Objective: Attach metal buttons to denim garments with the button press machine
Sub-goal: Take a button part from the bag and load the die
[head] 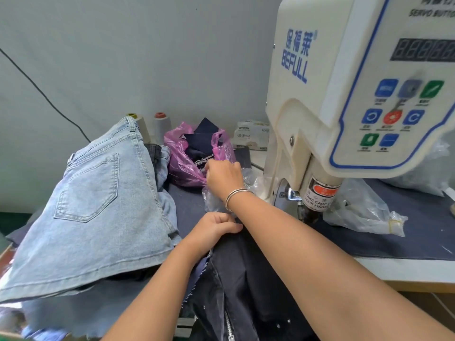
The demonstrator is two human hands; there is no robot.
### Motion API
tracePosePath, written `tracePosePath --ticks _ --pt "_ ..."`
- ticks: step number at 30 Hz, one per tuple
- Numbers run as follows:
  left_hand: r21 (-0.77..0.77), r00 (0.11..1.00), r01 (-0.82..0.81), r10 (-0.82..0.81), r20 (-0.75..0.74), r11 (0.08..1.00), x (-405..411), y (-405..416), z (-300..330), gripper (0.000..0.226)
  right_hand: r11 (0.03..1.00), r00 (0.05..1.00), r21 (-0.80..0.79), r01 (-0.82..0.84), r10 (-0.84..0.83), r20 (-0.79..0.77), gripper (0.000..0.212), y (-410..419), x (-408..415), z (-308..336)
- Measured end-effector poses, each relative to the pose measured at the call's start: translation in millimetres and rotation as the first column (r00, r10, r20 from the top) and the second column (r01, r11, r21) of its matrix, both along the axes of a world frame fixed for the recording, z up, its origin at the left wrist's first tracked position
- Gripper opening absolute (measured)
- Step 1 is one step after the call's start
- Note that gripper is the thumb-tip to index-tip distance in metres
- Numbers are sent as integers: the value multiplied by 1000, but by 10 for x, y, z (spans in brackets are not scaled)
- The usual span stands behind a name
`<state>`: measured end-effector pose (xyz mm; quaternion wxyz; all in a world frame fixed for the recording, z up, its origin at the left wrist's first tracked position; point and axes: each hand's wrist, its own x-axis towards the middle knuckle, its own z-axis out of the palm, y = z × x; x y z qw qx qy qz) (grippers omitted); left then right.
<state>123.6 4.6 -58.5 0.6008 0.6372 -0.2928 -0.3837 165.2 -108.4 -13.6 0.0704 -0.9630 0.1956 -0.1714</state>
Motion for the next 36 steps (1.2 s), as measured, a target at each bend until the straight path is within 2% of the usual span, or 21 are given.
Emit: tracePosePath --ticks 2,6,8,10,12,14,16,17,18,20,23,25,28,31,33,36 --pt "-8 1000 -17 17 13 1000 -16 -1 16 59 998 998 11 54 -54 27 23 -26 77 3" --pt "-5 999 -5 5 38 1000 -18 2 13 55 997 999 -64 47 -46 17 18 -71 163 -65" --pt "-7 999 0 0 41 1000 1 -1 -8 41 995 999 -93 25 -22 35 17 -76 198 -87" --pt "6 999 11 -12 47 1000 24 6 -24 22 997 997 -44 63 -61 35 19 -58 229 -79" --pt "14 998 24 -25 49 1000 42 6 -44 8 991 993 67 115 -117 18 20 -48 249 -56" --pt "7 998 23 -23 52 1000 51 6 -62 11 947 983 295 124 -157 93 18 -44 248 -3" --pt "7 998 31 -31 50 1000 51 2 -61 20 773 930 633 36 -257 262 16 -57 229 92" --pt "16 998 35 -35 50 999 51 2 -52 26 666 887 746 -29 -328 327 19 -74 221 132" --pt "29 998 35 -37 50 999 57 2 -54 29 604 855 794 -65 -376 356 23 -97 205 161" --pt "40 997 42 -44 58 998 70 7 -72 37 581 873 811 -69 -358 331 29 -132 155 211" --pt "52 996 37 -41 77 998 70 17 -94 47 655 935 756 7 -272 227 24 -178 112 295" --pt "62 995 27 -33 94 998 58 18 -84 48 683 934 729 35 -282 219 17 -206 124 383" --pt "65 993 9 -16 118 998 32 14 -62 51 627 933 777 46 -304 190 22 -186 176 508" --pt "75 992 3 -13 128 997 26 19 -61 49 542 955 840 31 -263 135 23 -194 247 492" --pt "74 992 7 -16 124 997 22 25 -45 47 555 978 830 49 -195 72 10 -203 256 478" --pt "81 994 1 -10 110 997 9 17 -28 35 616 989 780 111 -145 -27 20 -190 300 504"
